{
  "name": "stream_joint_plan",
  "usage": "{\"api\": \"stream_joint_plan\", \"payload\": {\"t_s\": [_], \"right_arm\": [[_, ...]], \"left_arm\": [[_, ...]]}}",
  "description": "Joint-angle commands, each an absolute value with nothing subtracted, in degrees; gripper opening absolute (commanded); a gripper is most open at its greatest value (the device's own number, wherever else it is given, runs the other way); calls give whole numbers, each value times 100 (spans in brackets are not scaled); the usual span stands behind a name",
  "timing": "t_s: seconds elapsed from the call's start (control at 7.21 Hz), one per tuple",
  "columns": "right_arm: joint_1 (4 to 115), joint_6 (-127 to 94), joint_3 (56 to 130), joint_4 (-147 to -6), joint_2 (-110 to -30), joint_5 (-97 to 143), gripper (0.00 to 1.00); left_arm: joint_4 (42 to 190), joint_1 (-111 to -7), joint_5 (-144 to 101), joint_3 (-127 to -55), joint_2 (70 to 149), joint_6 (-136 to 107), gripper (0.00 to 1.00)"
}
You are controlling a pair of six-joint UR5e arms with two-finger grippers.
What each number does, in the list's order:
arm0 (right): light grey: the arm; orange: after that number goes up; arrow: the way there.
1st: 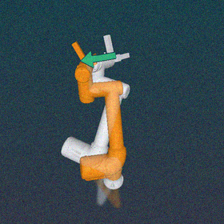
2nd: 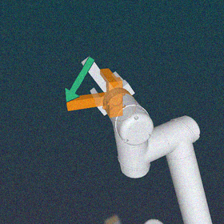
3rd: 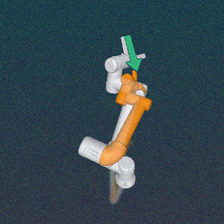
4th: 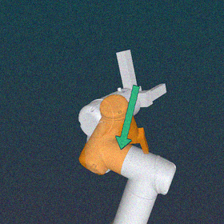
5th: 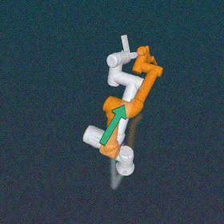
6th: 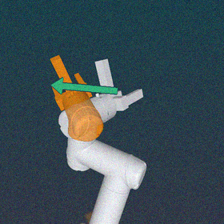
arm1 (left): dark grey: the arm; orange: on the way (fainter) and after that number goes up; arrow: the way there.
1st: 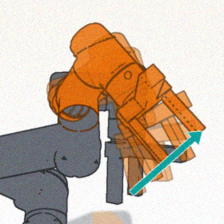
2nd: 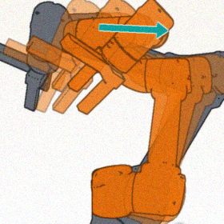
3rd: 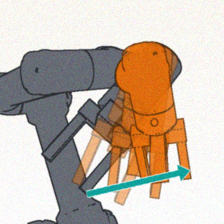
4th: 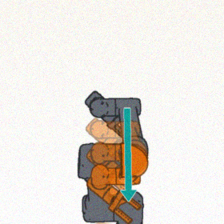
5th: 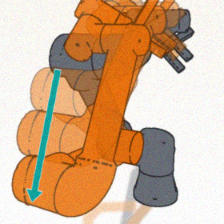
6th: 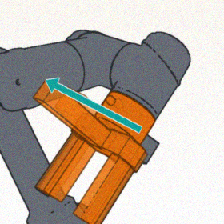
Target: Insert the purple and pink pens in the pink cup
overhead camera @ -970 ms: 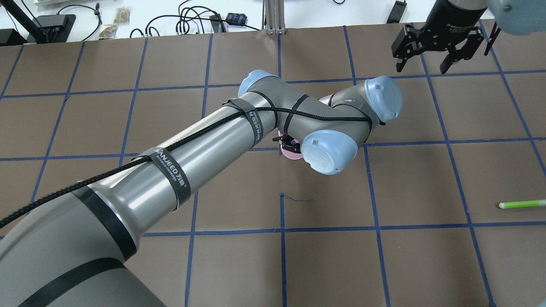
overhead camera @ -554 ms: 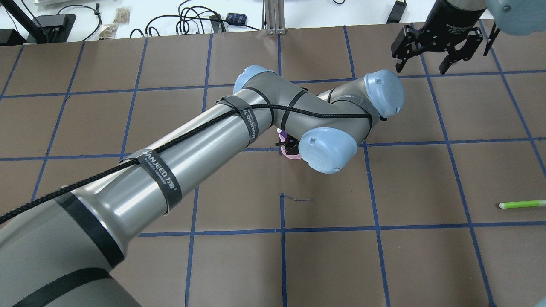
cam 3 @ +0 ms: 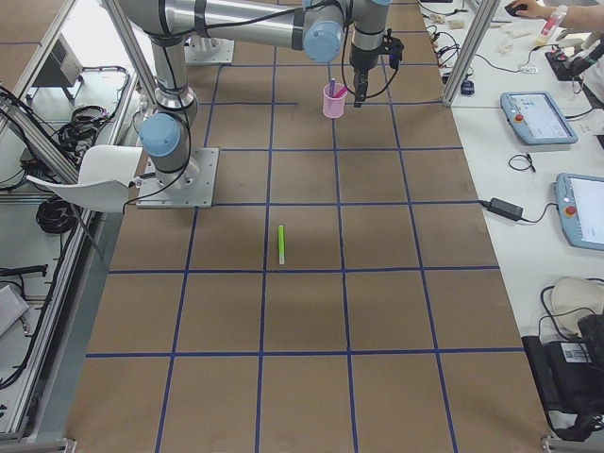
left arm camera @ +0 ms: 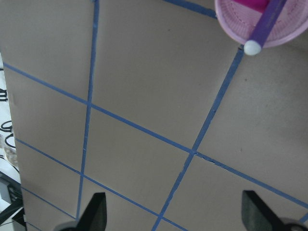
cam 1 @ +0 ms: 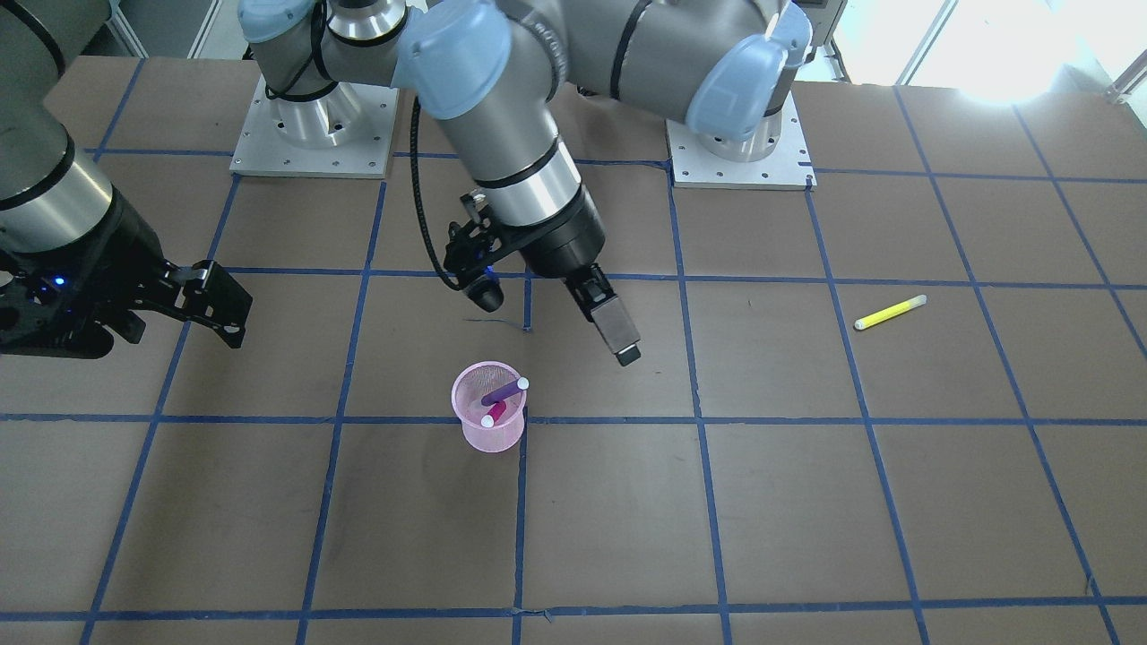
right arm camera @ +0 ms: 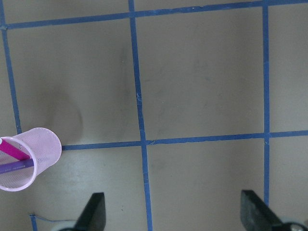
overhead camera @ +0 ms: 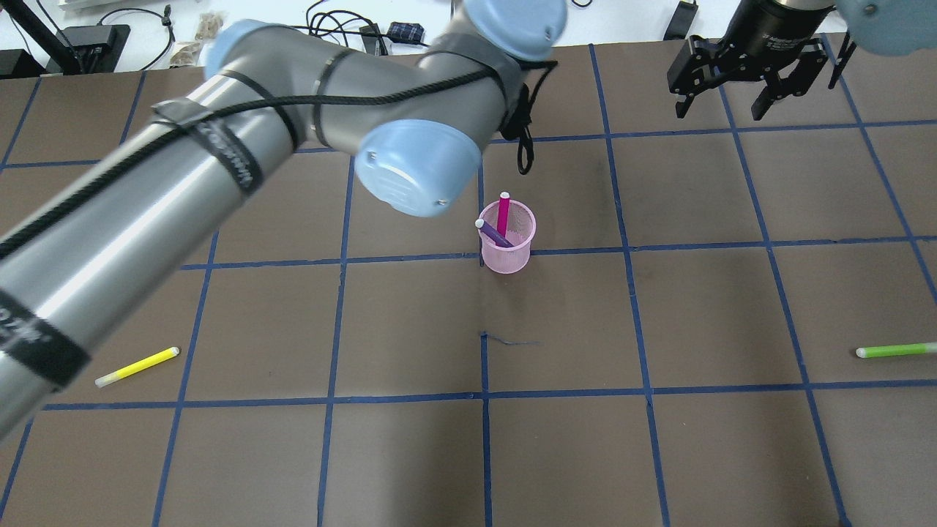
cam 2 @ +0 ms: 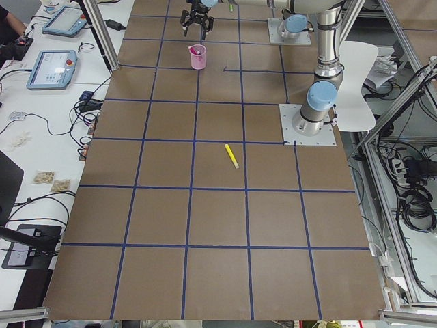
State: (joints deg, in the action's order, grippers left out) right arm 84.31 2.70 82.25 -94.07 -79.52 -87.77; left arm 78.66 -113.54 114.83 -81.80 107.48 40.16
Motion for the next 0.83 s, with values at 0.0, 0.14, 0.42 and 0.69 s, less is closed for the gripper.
{"api": "stream_joint_plan", "payload": {"t_s": [0.0, 0.14, 0.42, 0.69], "right_arm": [[8997, -111, 8279, -9326, -8226, -8789, 100], [9261, -393, 8288, -9160, -8296, -8833, 100], [9212, -308, 8306, -8878, -8665, -8824, 100], [9002, -176, 8314, -8799, -8657, -8824, 100]], "left_arm": [[7910, -10323, 10305, -8549, 9997, 3519, 97], [7910, -10005, 10031, -8778, 9706, 2872, 97], [7919, -9320, 9405, -9130, 9327, 1893, 97], [7849, -9123, 9396, -9604, 9045, 587, 93]]}}
